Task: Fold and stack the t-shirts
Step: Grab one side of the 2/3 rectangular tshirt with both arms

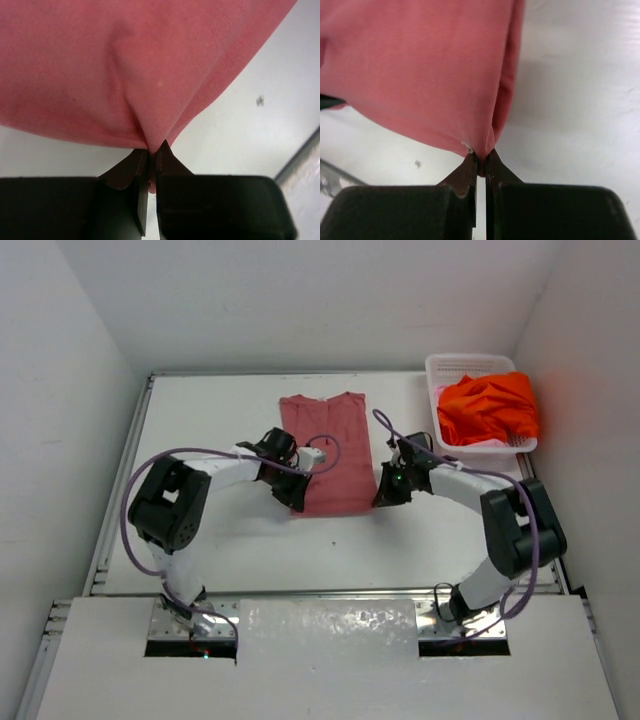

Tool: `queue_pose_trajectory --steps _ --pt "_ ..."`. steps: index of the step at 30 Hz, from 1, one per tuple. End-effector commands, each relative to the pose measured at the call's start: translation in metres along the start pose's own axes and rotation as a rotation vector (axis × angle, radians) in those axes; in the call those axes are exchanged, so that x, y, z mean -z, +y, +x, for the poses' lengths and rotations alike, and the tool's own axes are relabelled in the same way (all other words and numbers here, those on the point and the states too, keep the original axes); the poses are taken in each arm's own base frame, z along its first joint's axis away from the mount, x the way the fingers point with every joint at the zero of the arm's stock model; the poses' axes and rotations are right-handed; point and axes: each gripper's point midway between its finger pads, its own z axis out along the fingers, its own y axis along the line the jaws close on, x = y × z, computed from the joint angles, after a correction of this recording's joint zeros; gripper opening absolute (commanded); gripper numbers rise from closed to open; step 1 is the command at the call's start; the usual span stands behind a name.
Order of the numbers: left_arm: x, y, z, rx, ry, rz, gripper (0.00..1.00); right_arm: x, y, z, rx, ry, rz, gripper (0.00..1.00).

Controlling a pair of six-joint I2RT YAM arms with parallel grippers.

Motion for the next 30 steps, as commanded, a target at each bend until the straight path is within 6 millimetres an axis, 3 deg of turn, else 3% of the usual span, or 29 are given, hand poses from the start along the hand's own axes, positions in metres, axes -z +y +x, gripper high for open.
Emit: queue_pose_trajectory --steps 1,5,8,12,15,16,18,19,20,23,25,29,30 --pt "0.043 -0.009 0.042 -0.133 0.131 -0.025 0.00 0.024 0.011 0.015 0.106 0.001 0.004 0.00" --pt "0.072 -0.019 0.066 -0.199 0.196 -0.032 0.00 0.038 0.023 0.057 0.172 0.066 0.011 0.00" --pt "0.095 -0.032 0.079 -0.247 0.205 -0.021 0.00 0.055 0.034 0.076 0.170 0.060 -0.010 0.00" --pt "0.126 -0.048 0.091 -0.280 0.240 -0.006 0.00 0.085 0.056 0.084 0.200 0.023 -0.025 0.00" --pt "0.148 -0.065 0.080 -0.313 0.191 0.024 0.00 0.106 0.083 0.075 0.201 -0.010 -0.071 0.00" --pt "0.157 -0.070 0.065 -0.332 0.142 0.020 0.00 0.111 0.089 0.072 0.204 -0.016 -0.074 0.00" --pt "0.167 -0.086 0.053 -0.329 0.103 0.078 0.00 0.129 0.107 0.054 0.214 -0.047 -0.085 0.00" --pt "0.173 -0.088 0.035 -0.337 0.071 0.081 0.00 0.143 0.121 0.035 0.233 -0.100 -0.100 0.00" --pt "0.175 -0.090 0.030 -0.331 0.065 0.102 0.00 0.143 0.121 0.033 0.240 -0.074 -0.076 0.00" --pt "0.176 -0.079 0.005 -0.304 0.041 0.114 0.00 0.148 0.133 0.007 0.292 -0.077 -0.034 0.00" --pt "0.174 -0.060 -0.012 -0.246 0.027 0.114 0.00 0.146 0.137 -0.006 0.303 -0.081 -0.037 0.00" --pt "0.174 -0.019 -0.041 -0.155 -0.036 0.099 0.00 0.120 0.132 -0.037 0.254 -0.097 -0.044 0.00" --pt "0.169 -0.016 -0.042 -0.145 -0.033 0.110 0.00 0.121 0.134 -0.043 0.248 -0.116 -0.056 0.00"
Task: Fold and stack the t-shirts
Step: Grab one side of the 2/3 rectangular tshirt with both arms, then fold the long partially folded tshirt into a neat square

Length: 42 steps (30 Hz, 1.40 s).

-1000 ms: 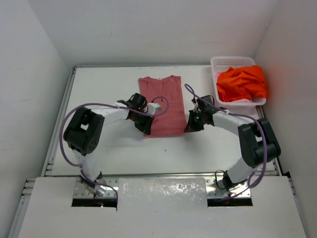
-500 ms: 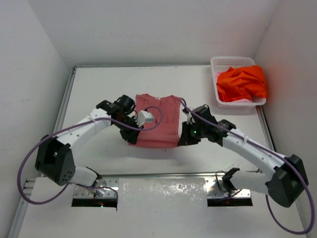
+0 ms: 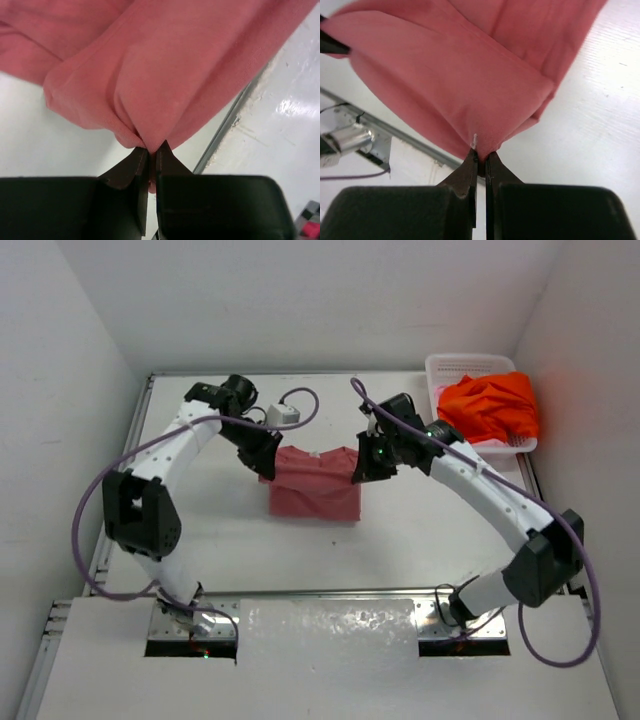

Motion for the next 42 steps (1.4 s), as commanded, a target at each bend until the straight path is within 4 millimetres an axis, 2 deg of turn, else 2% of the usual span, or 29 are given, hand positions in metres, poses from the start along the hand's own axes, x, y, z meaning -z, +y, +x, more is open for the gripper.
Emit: queue_pose_trajectory --steps 1,3,5,8,10,14,16,21,23,26,28,30,32,35,36,39,40,42 --pt "0.012 0.025 -0.025 0.021 -0.092 -0.001 0.00 -0.013 -0.020 -0.027 -0.030 -0.032 0.027 0.00" --pt "0.013 0.042 -0.038 0.049 -0.120 -0.009 0.00 -0.026 -0.022 -0.035 -0.050 -0.024 0.002 0.00" --pt "0.011 0.045 -0.043 0.067 -0.133 0.012 0.00 -0.030 -0.026 -0.044 -0.058 -0.033 0.010 0.00" --pt "0.001 0.045 -0.037 0.092 -0.105 0.064 0.00 -0.032 -0.028 -0.049 -0.053 -0.035 0.023 0.00" --pt "-0.001 0.040 -0.030 0.097 -0.087 0.086 0.00 -0.025 -0.028 -0.047 -0.052 -0.039 0.024 0.00" --pt "-0.001 0.022 -0.008 0.085 -0.066 0.115 0.00 -0.014 -0.030 -0.030 -0.074 -0.049 0.025 0.00" --pt "0.001 0.010 0.001 0.056 -0.057 0.153 0.00 -0.013 -0.030 -0.008 -0.080 -0.007 0.037 0.00" --pt "0.003 -0.008 0.024 0.043 -0.043 0.164 0.00 0.002 -0.015 0.024 -0.085 0.014 0.033 0.00" --pt "0.003 -0.015 0.034 0.049 -0.036 0.171 0.00 0.006 -0.012 0.031 -0.088 0.010 0.033 0.00" --pt "0.004 -0.024 0.037 0.066 -0.048 0.190 0.00 0.008 -0.008 0.040 -0.128 -0.004 0.001 0.00" --pt "0.002 -0.026 0.033 0.082 -0.060 0.211 0.00 0.005 -0.004 0.036 -0.126 -0.016 -0.020 0.00" --pt "0.001 -0.020 0.026 0.098 -0.064 0.205 0.00 -0.001 -0.007 0.026 -0.095 -0.023 0.000 0.00" --pt "-0.005 -0.002 0.015 0.126 -0.070 0.176 0.00 -0.007 -0.010 0.014 -0.080 -0.033 0.019 0.00" --pt "-0.018 0.028 -0.002 0.150 -0.090 0.133 0.00 -0.017 -0.023 -0.019 -0.086 -0.070 0.036 0.00" --pt "-0.027 0.035 -0.002 0.182 -0.072 0.149 0.00 -0.027 -0.029 -0.022 -0.091 -0.056 0.051 0.00" --pt "-0.027 0.058 -0.018 0.203 -0.110 0.127 0.00 -0.037 -0.041 -0.045 -0.113 -0.092 0.053 0.00" --pt "-0.027 0.073 -0.024 0.231 -0.123 0.107 0.00 -0.047 -0.048 -0.047 -0.125 -0.081 0.068 0.00" --pt "-0.034 0.094 -0.033 0.258 -0.145 0.067 0.00 -0.054 -0.053 -0.067 -0.138 -0.121 0.066 0.00"
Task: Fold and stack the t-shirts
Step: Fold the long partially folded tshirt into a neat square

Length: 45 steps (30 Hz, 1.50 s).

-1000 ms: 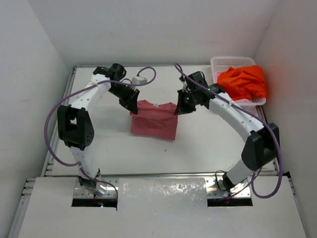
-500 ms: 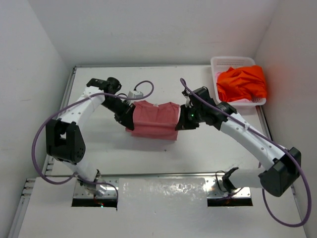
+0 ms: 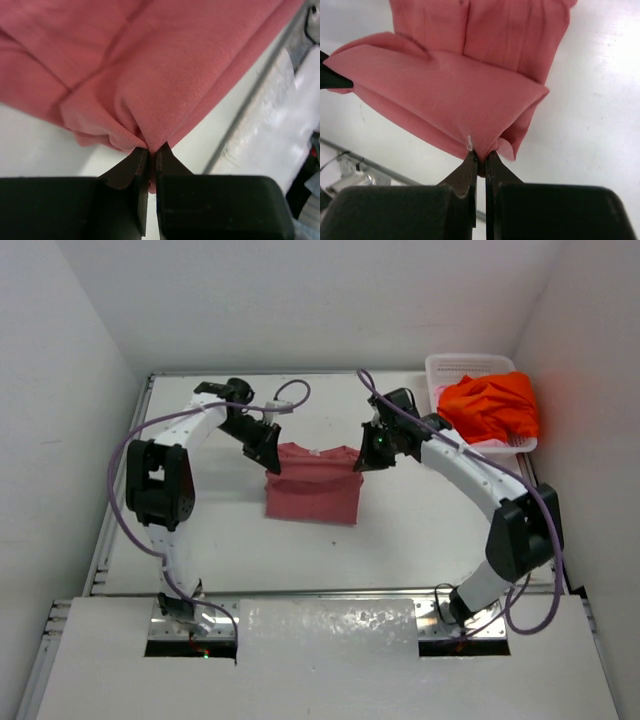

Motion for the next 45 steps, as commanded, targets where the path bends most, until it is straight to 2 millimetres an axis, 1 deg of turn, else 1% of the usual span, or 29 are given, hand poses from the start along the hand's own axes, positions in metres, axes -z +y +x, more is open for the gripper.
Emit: queue_pose_trajectory --steps 1,2,4,8,11,13,14,16,17,22,24,25,27,28,29,31,32,33,34,36,37,38,39,40,41,42,43,44,45 --pt "0.015 0.035 -0.043 0.000 -0.124 -0.101 0.00 -0.013 0.000 -0.046 0.009 -0.104 -0.007 0.00" --pt "0.015 0.042 -0.051 -0.007 -0.142 -0.114 0.00 -0.015 0.001 -0.057 0.005 -0.120 -0.014 0.00" --pt "0.012 0.053 -0.061 0.005 -0.148 -0.127 0.00 -0.029 -0.001 -0.066 -0.005 -0.108 -0.006 0.00" --pt "0.010 0.074 -0.078 0.033 -0.180 -0.159 0.00 -0.048 -0.015 -0.074 -0.044 -0.104 0.019 0.00" --pt "0.012 0.098 -0.087 0.058 -0.211 -0.218 0.00 -0.061 -0.028 -0.084 -0.089 -0.122 0.033 0.00" --pt "0.014 0.113 -0.092 0.092 -0.237 -0.253 0.00 -0.066 -0.029 -0.096 -0.098 -0.142 0.027 0.00" --pt "0.015 0.118 -0.093 0.109 -0.246 -0.266 0.02 -0.075 -0.031 -0.095 -0.100 -0.130 0.029 0.00" --pt "0.016 0.128 -0.097 0.126 -0.266 -0.278 0.06 -0.080 -0.031 -0.106 -0.108 -0.146 0.024 0.00" --pt "0.015 0.131 -0.098 0.143 -0.274 -0.281 0.08 -0.090 -0.036 -0.105 -0.115 -0.132 0.036 0.00" --pt "0.020 0.146 -0.118 0.150 -0.360 -0.334 0.17 -0.107 -0.056 -0.122 -0.165 -0.170 0.073 0.00" --pt "0.026 0.156 -0.130 0.167 -0.423 -0.370 0.24 -0.115 -0.065 -0.129 -0.176 -0.196 0.093 0.10" --pt "0.030 0.161 -0.140 0.158 -0.466 -0.386 0.32 -0.117 -0.070 -0.135 -0.184 -0.215 0.092 0.17" --pt "0.037 0.170 -0.147 0.201 -0.516 -0.406 0.43 -0.126 -0.079 -0.147 -0.194 -0.259 0.097 0.33" --pt "0.045 0.175 -0.157 0.179 -0.554 -0.430 0.50 -0.125 -0.079 -0.162 -0.191 -0.305 0.087 0.35" --pt "0.056 0.184 -0.166 0.208 -0.594 -0.474 0.53 -0.127 -0.084 -0.169 -0.194 -0.327 0.101 0.39" --pt "0.081 0.205 -0.182 0.208 -0.657 -0.578 0.58 -0.132 -0.099 -0.197 -0.163 -0.356 0.139 0.44" --pt "0.086 0.207 -0.185 0.202 -0.664 -0.583 0.58 -0.120 -0.094 -0.219 -0.140 -0.407 0.130 0.44" --pt "0.099 0.218 -0.191 0.200 -0.681 -0.646 0.61 -0.132 -0.105 -0.209 -0.127 -0.350 0.164 0.44" --pt "0.103 0.220 -0.192 0.197 -0.684 -0.663 0.62 -0.130 -0.106 -0.215 -0.105 -0.348 0.172 0.44" --pt "0.108 0.216 -0.192 0.189 -0.682 -0.667 0.62 -0.116 -0.106 -0.225 -0.027 -0.352 0.201 0.41" --pt "0.108 0.210 -0.190 0.166 -0.671 -0.656 0.62 -0.109 -0.103 -0.224 -0.003 -0.349 0.199 0.37" --pt "0.107 0.199 -0.188 0.137 -0.655 -0.624 0.56 -0.106 -0.106 -0.213 0.025 -0.327 0.208 0.29" --pt "0.103 0.170 -0.183 0.058 -0.632 -0.535 0.50 -0.077 -0.092 -0.221 0.047 -0.376 0.187 0.24" --pt "0.099 0.155 -0.178 0.023 -0.619 -0.495 0.42 -0.080 -0.090 -0.200 0.068 -0.347 0.160 0.19" --pt "0.094 0.137 -0.173 -0.009 -0.604 -0.455 0.39 -0.074 -0.083 -0.191 0.081 -0.352 0.143 0.08" --pt "0.083 0.105 -0.162 -0.098 -0.561 -0.393 0.38 -0.044 -0.066 -0.194 0.108 -0.407 0.111 0.04" --pt "0.076 0.092 -0.155 -0.135 -0.532 -0.370 0.37 -0.052 -0.065 -0.166 0.129 -0.363 0.106 0.01" --pt "0.064 0.078 -0.139 -0.168 -0.477 -0.342 0.34 -0.048 -0.056 -0.162 0.145 -0.375 0.080 0.00" --pt "0.049 0.068 -0.134 -0.181 -0.443 -0.316 0.32 -0.036 -0.045 -0.158 0.158 -0.395 0.049 0.00"
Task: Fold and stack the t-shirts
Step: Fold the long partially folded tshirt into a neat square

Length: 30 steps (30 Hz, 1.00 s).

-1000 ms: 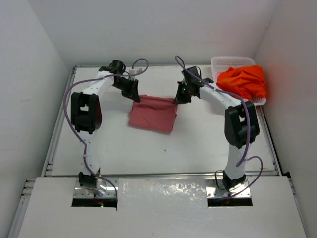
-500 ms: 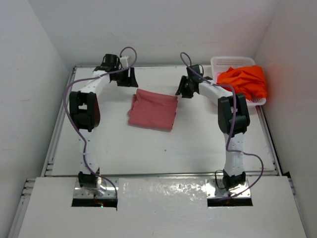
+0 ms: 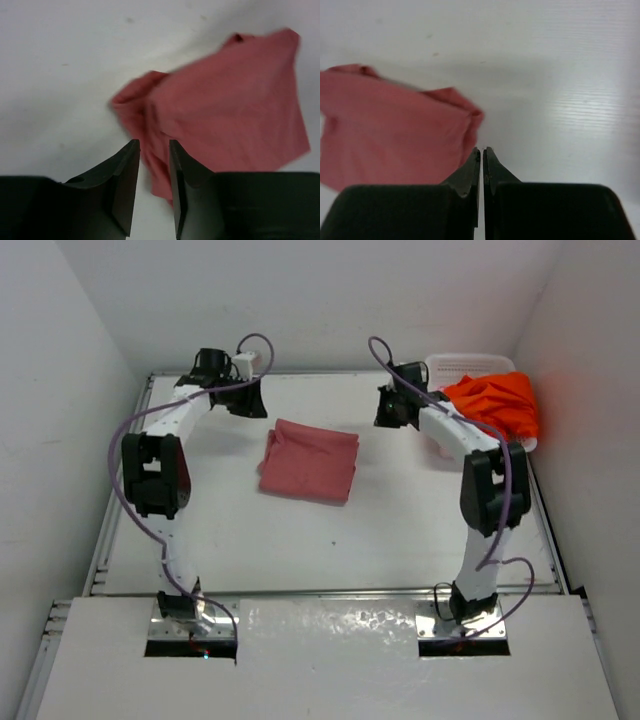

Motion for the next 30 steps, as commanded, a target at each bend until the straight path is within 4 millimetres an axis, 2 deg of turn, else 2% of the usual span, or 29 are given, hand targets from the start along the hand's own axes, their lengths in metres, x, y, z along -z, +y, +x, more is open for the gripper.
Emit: queue_pose_trajectory --steps 1,3,4,5,7,8,9,10,11,12,13,16,17,19,22,26,28,29,30 --pt "0.022 -0.085 0.003 -0.220 0.009 0.208 0.27 0.044 0.054 -0.007 0.083 -0.124 -0.177 0.00" --pt "0.005 -0.092 0.026 -0.218 0.075 0.240 0.20 0.042 0.071 0.012 0.047 -0.077 -0.273 0.00" --pt "-0.001 -0.090 0.031 -0.204 0.094 0.237 0.17 0.030 0.073 0.027 0.010 -0.027 -0.278 0.00" --pt "-0.013 -0.085 0.039 -0.176 0.121 0.235 0.17 0.024 0.074 0.033 -0.002 -0.008 -0.282 0.00" --pt "-0.026 -0.075 0.042 -0.154 0.142 0.205 0.16 0.005 0.072 0.047 -0.052 0.030 -0.282 0.00" --pt "-0.038 -0.065 0.044 -0.143 0.154 0.178 0.16 -0.001 0.074 0.044 -0.063 0.015 -0.289 0.00" --pt "-0.043 -0.062 0.044 -0.140 0.159 0.170 0.16 -0.007 0.074 0.045 -0.073 0.017 -0.289 0.00" --pt "-0.048 -0.058 0.039 -0.139 0.147 0.159 0.16 -0.011 0.077 0.038 -0.081 0.006 -0.295 0.00" --pt "-0.056 -0.053 0.035 -0.121 0.138 0.143 0.16 -0.024 0.075 0.043 -0.087 0.023 -0.285 0.00" --pt "-0.060 -0.049 0.032 -0.115 0.126 0.127 0.17 -0.028 0.077 0.031 -0.085 0.000 -0.281 0.00" --pt "-0.067 -0.043 0.019 -0.102 0.086 0.096 0.18 -0.041 0.073 0.036 -0.088 0.012 -0.265 0.00" --pt "-0.077 -0.034 0.002 -0.088 0.027 0.056 0.25 -0.055 0.071 0.021 -0.099 -0.027 -0.243 0.00" --pt "-0.083 -0.027 0.003 -0.061 0.028 0.028 0.27 -0.065 0.068 0.024 -0.111 -0.023 -0.229 0.00" --pt "-0.093 -0.019 0.009 -0.037 0.041 0.010 0.32 -0.072 0.065 0.018 -0.141 -0.033 -0.214 0.00" --pt "-0.099 -0.009 0.015 0.007 0.048 -0.011 0.40 -0.085 0.053 0.027 -0.182 -0.009 -0.177 0.00" --pt "-0.102 0.023 0.014 0.066 0.025 -0.101 0.43 -0.093 0.028 0.028 -0.227 -0.029 -0.092 0.00" --pt "-0.098 0.039 0.009 0.082 0.009 -0.145 0.43 -0.095 0.024 0.018 -0.242 -0.046 -0.090 0.00" --pt "-0.091 0.051 -0.002 0.099 -0.017 -0.172 0.43 -0.095 0.025 0.014 -0.237 -0.050 -0.093 0.00" --pt "-0.086 0.057 -0.008 0.108 -0.036 -0.184 0.44 -0.091 0.032 -0.005 -0.207 -0.083 -0.107 0.00"
